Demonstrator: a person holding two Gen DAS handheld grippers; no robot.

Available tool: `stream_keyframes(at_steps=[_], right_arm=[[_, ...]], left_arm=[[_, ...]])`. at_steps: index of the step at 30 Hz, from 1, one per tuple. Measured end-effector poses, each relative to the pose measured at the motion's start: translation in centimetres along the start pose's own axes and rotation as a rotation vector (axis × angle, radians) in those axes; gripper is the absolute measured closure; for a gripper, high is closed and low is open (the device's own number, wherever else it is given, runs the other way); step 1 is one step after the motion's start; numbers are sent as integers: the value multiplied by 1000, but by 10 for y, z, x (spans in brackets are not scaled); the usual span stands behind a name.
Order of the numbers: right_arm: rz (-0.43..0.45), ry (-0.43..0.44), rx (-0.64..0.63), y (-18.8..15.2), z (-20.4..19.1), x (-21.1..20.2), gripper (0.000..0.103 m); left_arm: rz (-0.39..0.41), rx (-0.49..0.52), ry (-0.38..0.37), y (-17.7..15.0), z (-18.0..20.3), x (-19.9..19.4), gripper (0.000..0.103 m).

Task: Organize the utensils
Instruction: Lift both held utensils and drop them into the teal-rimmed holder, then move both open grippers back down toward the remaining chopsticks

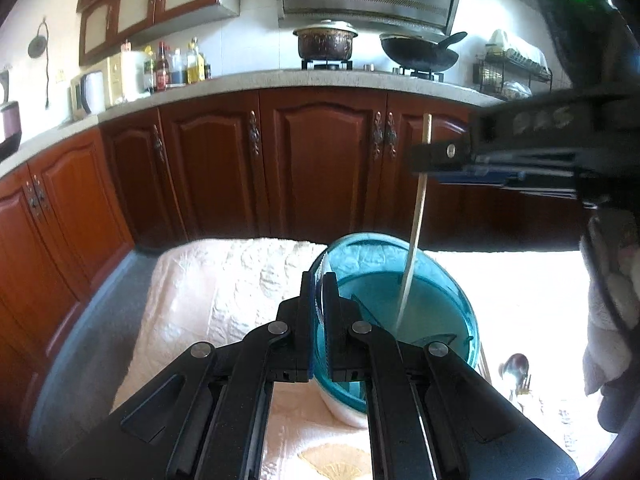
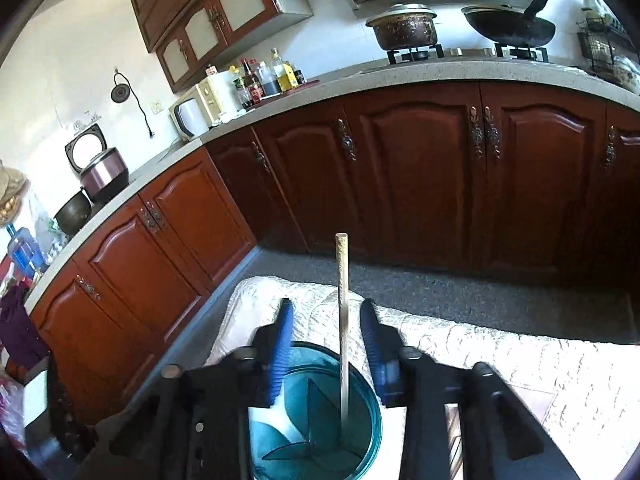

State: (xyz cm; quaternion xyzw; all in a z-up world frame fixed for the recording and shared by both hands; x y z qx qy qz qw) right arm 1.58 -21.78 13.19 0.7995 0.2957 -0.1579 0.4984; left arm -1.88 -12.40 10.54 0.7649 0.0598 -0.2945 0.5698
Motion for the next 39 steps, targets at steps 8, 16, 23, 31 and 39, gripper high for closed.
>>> stream_keyframes(at_steps=[8, 16, 23, 31, 39], right_arm=[[-7, -20, 3, -12, 6, -20, 70], [2, -79, -19, -42, 14, -57, 66], [10, -139, 7, -69, 32, -89, 63], [-16, -220, 40, -109, 69, -116, 63], [-113, -259, 122, -148, 112, -113, 63]], left_arm=[[-33, -49, -38, -3, -2, -6, 74], [-35, -69, -56, 3, -2, -32, 53], [-55, -66, -84, 0, 13, -58, 40], [-74, -29, -142, -12, 44, -79, 34], [-142, -33, -218, -37, 69, -78, 34]])
Point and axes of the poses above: each gripper's, at about its wrist camera, not at the fingertips, and x roughly the way its jaws point, z to its right, y to its top, the point moved 6 cm from there along x, roughly the way its jaws point, and after that the axes turned 14 degrees about x, right-handed, at the moved point
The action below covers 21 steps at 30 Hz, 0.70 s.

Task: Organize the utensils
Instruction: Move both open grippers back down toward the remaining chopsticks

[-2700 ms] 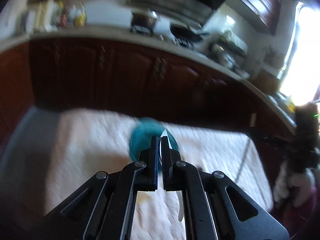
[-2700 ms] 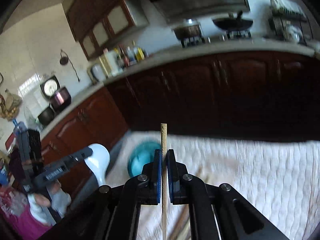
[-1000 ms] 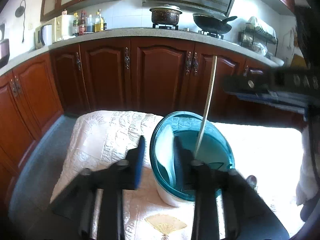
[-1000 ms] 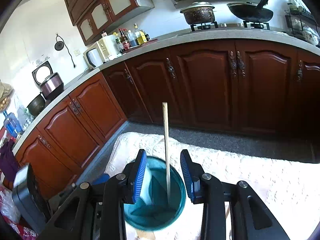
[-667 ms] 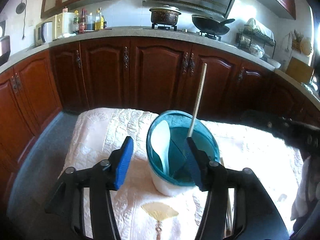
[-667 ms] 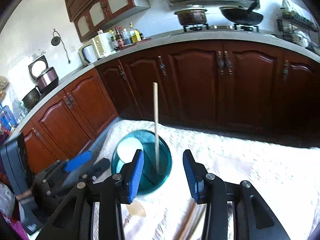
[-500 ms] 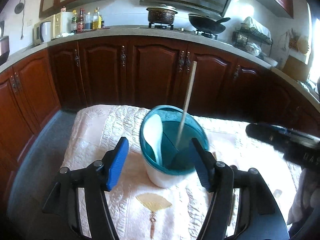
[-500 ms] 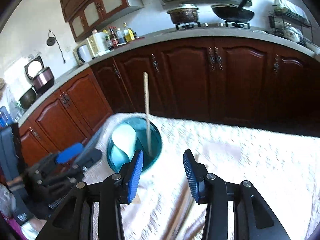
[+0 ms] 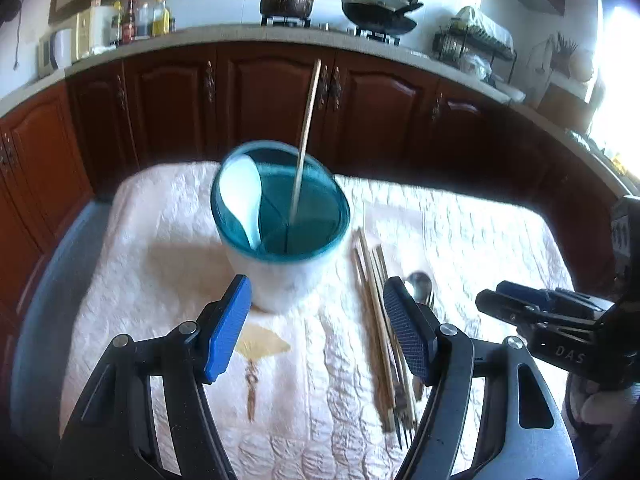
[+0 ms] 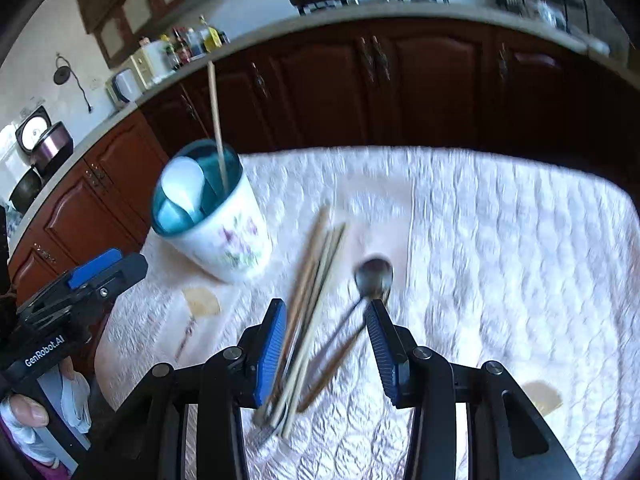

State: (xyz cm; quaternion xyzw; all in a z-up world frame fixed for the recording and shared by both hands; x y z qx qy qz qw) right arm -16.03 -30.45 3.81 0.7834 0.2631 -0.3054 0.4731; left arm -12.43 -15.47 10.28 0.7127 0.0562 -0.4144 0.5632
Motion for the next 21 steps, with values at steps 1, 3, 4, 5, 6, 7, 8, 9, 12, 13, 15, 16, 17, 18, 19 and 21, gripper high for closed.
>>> stream_keyframes(at_steps=[1, 3, 4, 5, 6, 7, 8, 9, 12, 13, 15, 16, 17, 18, 19, 21], right_arm=[[-11, 7, 2, -4, 0, 3, 63], [-42, 26, 7, -8, -1, 14, 65], [-55, 36, 8, -9, -4, 20, 66], [-75, 54, 15, -9, -7, 30, 66], [-90, 63, 21, -10, -10, 38, 67], [-103, 65, 26, -10, -13, 48, 67], [-117, 58, 26, -10, -17, 58, 67], [-129, 49, 25, -11, -19, 68, 67], [-156, 9, 33, -10, -19, 94, 67], [-167, -5, 40, -10, -18, 104, 67], [-185, -17, 53, -10, -16, 115, 67], [-197, -13, 60, -11, -16, 121, 71], [-204, -6, 62, -12, -17, 123, 75], [-207, 10, 70, -12, -18, 124, 76], [-213, 24, 76, -13, -18, 124, 78], [-252, 91, 106, -18, -22, 120, 89]], left_arm=[[-13, -2, -5, -4, 1, 3, 34], [-36, -1, -10, -12, 3, 7, 34], [-44, 0, -10, -16, 3, 8, 34], [-52, 1, -10, -19, 3, 10, 34], [-59, -1, -10, -22, 2, 11, 34], [-63, -4, -10, -24, 2, 11, 34], [-67, -8, -8, -27, 0, 12, 34], [-71, -11, -7, -27, -1, 12, 34], [-79, -19, 6, -31, -10, 12, 34], [-82, -22, 10, -32, -13, 12, 34], [-89, -36, 19, -35, -21, 13, 34], [-93, -44, 23, -37, -25, 14, 34], [-95, -50, 26, -39, -28, 15, 34], [-98, -56, 29, -40, -31, 15, 34], [-102, -63, 33, -42, -34, 16, 34], [-108, -73, 36, -44, -37, 18, 34]])
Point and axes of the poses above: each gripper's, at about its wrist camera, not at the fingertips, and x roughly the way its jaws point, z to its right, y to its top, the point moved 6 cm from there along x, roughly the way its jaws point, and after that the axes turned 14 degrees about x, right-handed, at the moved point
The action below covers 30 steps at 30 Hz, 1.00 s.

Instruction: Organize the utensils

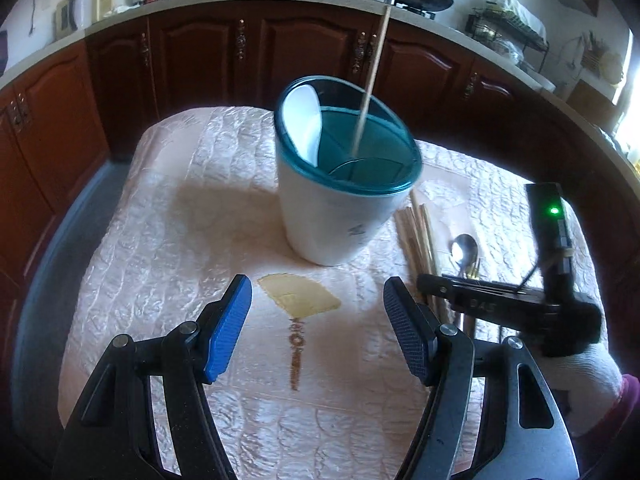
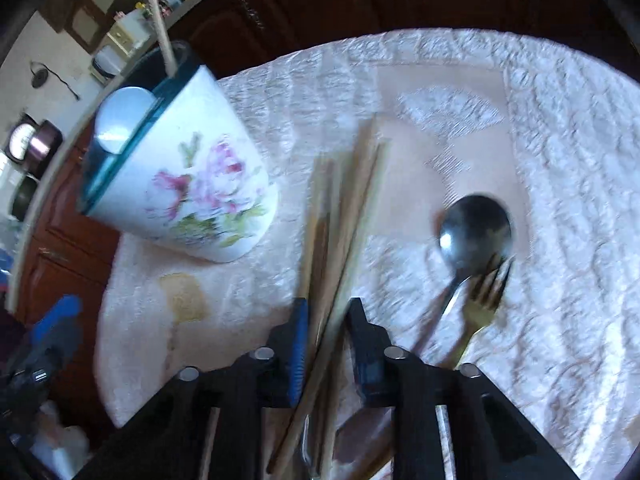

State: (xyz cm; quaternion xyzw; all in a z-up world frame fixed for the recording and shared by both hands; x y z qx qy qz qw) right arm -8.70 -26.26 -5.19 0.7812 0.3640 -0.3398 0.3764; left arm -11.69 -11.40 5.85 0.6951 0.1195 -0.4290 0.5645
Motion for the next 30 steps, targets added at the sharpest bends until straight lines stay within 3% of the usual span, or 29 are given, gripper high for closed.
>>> stream_keyframes(at_steps=[6, 13, 15, 18, 24, 28, 30], right_arm=[[-97, 157, 20, -45, -13, -13, 91], [-220, 169, -71, -100, -26, -5, 89], [-203, 177, -55, -97, -25, -7, 64], [-166, 180, -41, -81, -21, -15, 64], [-60, 83, -83, -57, -17, -29, 64], [-18, 38, -98, -46, -18, -30, 64], [-6, 30, -102, -41, -17, -31, 67]], left_arm=[[-11, 5, 0, -5, -1, 5, 34], [-59, -9, -8, -21, -6, 13, 34], [-64, -17, -10, -23, -7, 13, 34], [-61, -26, -13, -24, -9, 11, 34], [-86, -78, -60, -28, -18, 19, 35], [-126, -90, -108, -30, -10, 36, 47], [-146, -102, -121, -29, -8, 46, 48]])
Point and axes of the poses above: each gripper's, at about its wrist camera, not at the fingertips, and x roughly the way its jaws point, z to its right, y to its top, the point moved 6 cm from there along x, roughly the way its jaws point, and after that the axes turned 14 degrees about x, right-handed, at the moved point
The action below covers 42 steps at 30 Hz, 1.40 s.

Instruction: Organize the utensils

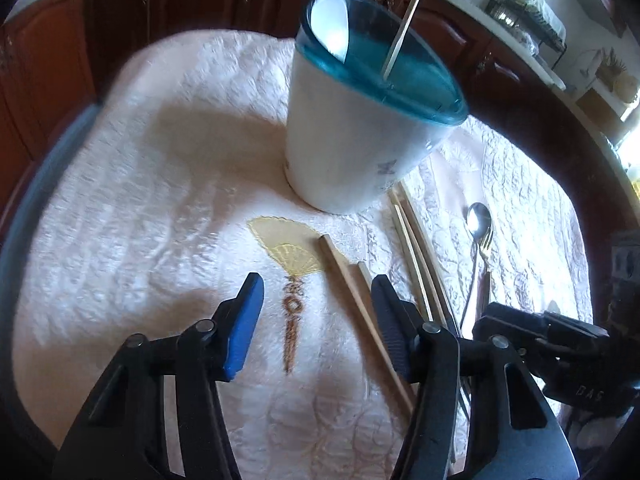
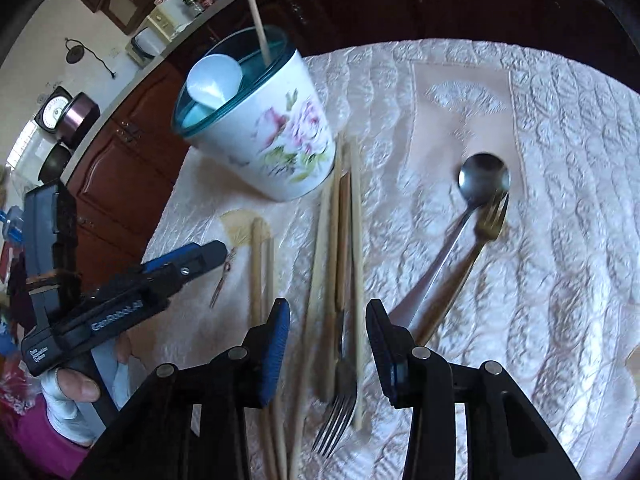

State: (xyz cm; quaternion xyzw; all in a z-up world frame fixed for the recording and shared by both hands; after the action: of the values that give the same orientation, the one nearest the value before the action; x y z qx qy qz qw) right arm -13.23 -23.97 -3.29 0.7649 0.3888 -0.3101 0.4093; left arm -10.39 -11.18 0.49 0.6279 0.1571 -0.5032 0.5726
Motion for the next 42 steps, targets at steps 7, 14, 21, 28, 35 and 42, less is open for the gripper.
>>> stream_keyframes(at_steps=[7, 14, 21, 28, 35, 42], right_arm=[[39, -48, -36, 37, -3, 14, 76], [53, -92, -1, 92, 5, 48, 82], [13, -90, 0, 111, -5, 82, 84], [38, -117, 4, 117, 4, 77, 97], [1, -110, 65, 118, 39, 63, 97], [-8, -129, 21, 127, 32, 72, 97]], left_arm=[[-40, -41, -1, 14, -3, 27, 48], [-70, -37, 40, 16, -4, 40, 49], [-71, -27, 41, 19, -1, 49, 49], [-74, -25, 36, 22, -8, 49, 49], [-69, -3, 7, 26, -11, 50, 76], [-82, 16, -19, 30, -14, 52, 80]])
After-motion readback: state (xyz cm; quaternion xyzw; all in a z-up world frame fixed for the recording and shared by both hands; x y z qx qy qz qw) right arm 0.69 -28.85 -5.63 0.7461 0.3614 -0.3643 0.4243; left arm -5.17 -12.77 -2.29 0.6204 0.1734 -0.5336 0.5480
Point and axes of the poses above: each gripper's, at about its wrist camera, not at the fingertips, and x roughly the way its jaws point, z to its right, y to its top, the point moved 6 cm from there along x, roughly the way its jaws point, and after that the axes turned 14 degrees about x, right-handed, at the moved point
